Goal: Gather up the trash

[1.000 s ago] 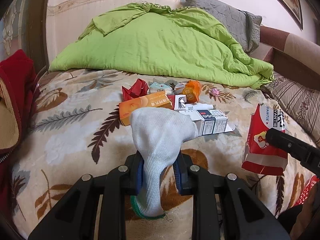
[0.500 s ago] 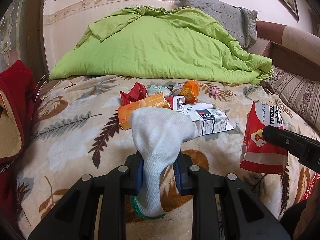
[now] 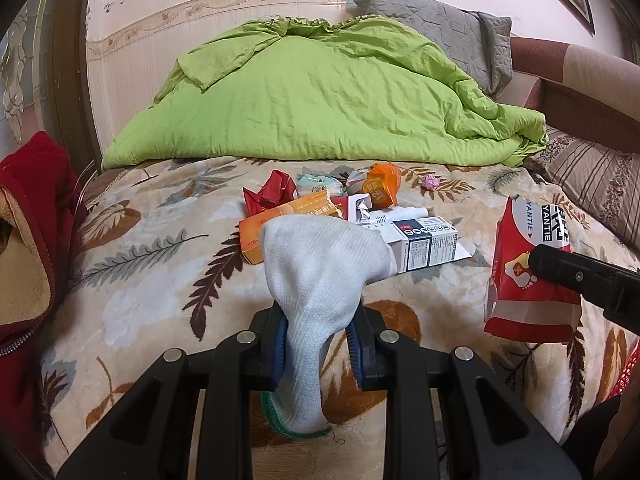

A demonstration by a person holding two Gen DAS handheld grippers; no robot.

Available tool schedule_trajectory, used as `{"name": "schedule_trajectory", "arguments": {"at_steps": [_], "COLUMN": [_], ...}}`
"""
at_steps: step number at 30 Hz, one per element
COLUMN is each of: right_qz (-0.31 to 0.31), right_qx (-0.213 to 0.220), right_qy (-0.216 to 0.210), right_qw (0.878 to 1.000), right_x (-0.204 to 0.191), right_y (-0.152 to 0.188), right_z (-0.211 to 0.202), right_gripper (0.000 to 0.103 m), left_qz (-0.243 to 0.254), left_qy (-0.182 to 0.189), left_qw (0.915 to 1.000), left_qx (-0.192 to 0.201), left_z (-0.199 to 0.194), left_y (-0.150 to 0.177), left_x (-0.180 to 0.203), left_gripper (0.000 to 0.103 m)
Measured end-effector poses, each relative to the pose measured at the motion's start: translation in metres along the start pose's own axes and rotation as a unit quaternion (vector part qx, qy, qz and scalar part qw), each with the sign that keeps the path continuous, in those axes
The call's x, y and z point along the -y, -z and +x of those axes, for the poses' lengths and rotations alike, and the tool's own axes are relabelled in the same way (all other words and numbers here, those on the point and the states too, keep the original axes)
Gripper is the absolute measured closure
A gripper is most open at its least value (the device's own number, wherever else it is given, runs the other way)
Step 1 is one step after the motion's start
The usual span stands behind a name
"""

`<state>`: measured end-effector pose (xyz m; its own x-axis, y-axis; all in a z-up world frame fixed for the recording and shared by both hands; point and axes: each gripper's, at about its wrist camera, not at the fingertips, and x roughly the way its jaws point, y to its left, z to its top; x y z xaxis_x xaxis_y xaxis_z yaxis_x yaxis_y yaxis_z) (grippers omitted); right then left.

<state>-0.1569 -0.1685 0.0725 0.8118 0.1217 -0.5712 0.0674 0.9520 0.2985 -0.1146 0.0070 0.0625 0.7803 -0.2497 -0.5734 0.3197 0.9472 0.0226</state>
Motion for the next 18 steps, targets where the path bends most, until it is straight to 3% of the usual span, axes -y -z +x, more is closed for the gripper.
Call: {"name": "schedule_trajectory", "arguments": {"at_steps": [18], "right_qz": [-0.002], "right_qx": [-0.001], "right_qy": [-0.001], "right_qw": [1.0], "right_x": [-0.0001], "right_y": [-0.0001], "right_z": [0.0003], "right_gripper": [0.068], "left_qz": [0.001], "left_qy": [0.002], "left_qw": [1.0], "left_qx": [0.0], "left_z": [-0.0014], "left_y": [-0.0001], "left_x": [0.0025], "left_gripper": [0.079]}}
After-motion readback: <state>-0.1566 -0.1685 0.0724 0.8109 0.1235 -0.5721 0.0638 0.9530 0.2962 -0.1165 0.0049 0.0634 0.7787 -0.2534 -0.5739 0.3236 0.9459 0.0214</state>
